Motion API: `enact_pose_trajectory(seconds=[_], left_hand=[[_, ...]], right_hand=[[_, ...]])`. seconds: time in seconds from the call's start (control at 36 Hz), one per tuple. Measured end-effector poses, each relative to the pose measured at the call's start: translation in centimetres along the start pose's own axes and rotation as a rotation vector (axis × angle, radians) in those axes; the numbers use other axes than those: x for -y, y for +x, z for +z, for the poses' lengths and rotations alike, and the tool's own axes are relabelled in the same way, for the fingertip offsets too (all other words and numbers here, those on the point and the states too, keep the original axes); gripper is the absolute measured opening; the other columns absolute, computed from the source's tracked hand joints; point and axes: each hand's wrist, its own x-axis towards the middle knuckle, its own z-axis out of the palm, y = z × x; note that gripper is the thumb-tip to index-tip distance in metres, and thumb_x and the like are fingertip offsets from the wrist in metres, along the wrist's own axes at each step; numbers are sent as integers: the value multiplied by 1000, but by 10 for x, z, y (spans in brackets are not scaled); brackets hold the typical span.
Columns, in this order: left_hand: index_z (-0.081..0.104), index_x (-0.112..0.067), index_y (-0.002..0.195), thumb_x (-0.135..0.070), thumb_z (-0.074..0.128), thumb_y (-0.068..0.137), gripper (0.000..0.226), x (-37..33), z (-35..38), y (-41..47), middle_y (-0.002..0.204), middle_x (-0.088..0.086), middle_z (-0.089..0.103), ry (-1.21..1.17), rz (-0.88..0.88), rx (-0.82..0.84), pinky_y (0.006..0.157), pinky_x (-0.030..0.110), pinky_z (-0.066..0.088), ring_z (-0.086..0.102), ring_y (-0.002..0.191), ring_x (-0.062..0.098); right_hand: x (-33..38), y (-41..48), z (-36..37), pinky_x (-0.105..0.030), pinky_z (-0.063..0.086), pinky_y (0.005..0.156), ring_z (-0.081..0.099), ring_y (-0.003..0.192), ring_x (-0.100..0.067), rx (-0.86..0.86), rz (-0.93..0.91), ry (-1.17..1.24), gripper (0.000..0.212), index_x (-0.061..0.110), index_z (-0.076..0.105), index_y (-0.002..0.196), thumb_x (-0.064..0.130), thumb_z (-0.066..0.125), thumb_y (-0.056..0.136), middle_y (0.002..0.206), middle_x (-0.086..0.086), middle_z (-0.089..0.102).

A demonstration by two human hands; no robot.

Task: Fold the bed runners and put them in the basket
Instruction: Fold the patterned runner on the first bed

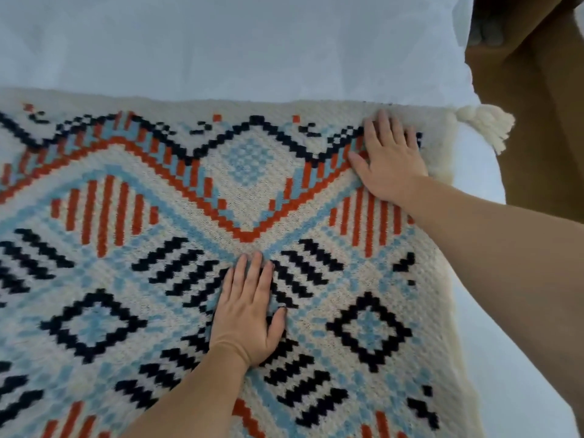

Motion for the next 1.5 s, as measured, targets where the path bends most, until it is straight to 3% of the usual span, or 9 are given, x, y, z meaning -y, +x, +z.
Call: enact_pose_trajectory(seconds=[0.22, 0.39, 0.78, 0.89, 0.94, 1.0, 1.14, 1.25, 1.5], left_hand=[[12, -2, 148, -47, 23, 92, 72, 3, 1, 3, 156, 18, 11, -16, 31, -14, 114, 46, 8, 6, 144, 33], [10, -3, 147, -47, 23, 91, 73, 4, 0, 3, 155, 19, 11, 5, 34, -22, 114, 44, 7, 4, 144, 32], [-12, -14, 147, -59, -1, 90, 73, -10, -30, -8, 157, 7, -13, 37, -68, 22, 116, 36, -11, -19, 142, 18], [-3, -23, 149, -54, 26, 92, 72, -27, -74, -18, 159, 2, 1, -221, -175, -92, 113, 37, 26, 23, 139, 24], [0, -32, 145, -47, 39, 94, 67, -38, -110, -16, 158, -4, 2, -263, -185, -216, 78, 32, 53, 55, 107, 20], [-1, -39, 142, -40, 48, 93, 69, -46, -146, -5, 157, -6, -2, -295, -158, -324, 46, 20, 40, 59, 74, 12], [11, -33, 146, -18, 58, 90, 75, -64, -209, 8, 157, 0, 6, -160, -118, -169, 57, 34, 54, 59, 77, 14], [60, -14, 103, -11, 45, 93, 19, -72, -228, -19, 106, 6, 61, -245, -104, -102, 71, 33, 44, 54, 86, 20], [59, -7, 82, -16, 45, 97, 23, -89, -240, -119, 78, 5, 58, -318, -28, -50, 67, 38, 43, 52, 73, 19]], right_hand=[[-22, 38, -19, -53, 3, 117, 15, 143, -38, -43, 81, 6, 59, 8, 13, 150, 36, 24, 99, 153, -23, 22], [-31, 36, -40, -48, 38, 88, 49, 96, -39, -208, 101, -146, 26, 6, 59, 102, 24, 43, 91, 93, -17, 53], [-43, -96, -95, -29, 25, 48, 40, 56, -19, -165, -10, 171, 21, 12, 50, 86, 27, 43, 99, 65, -5, 48], [-28, -150, -115, -27, 22, 47, 40, 57, -15, -120, -41, 201, 25, 14, 47, 82, 29, 41, 101, 64, -1, 48], [-19, -176, -123, -29, 23, 48, 43, 58, -18, -97, -58, 203, 26, 15, 46, 80, 29, 39, 101, 65, 0, 49], [-13, -202, -130, -31, 25, 50, 47, 63, -23, -71, -73, 190, 25, 17, 45, 78, 28, 39, 100, 67, 0, 49], [-3, -256, -148, -32, 23, 54, 44, 68, -21, -30, -79, 193, 29, 26, 36, 71, 22, 42, 98, 66, 10, 38], [-2, -288, -155, -31, 23, 51, 47, 68, -22, -10, -70, 201, 28, 24, 38, 70, 26, 40, 98, 68, 6, 42], [-7, -342, -155, -29, 23, 47, 40, 59, -18, 182, 27, 88, 18, 17, 38, 77, 3, 36, 87, 71, -3, 46]])
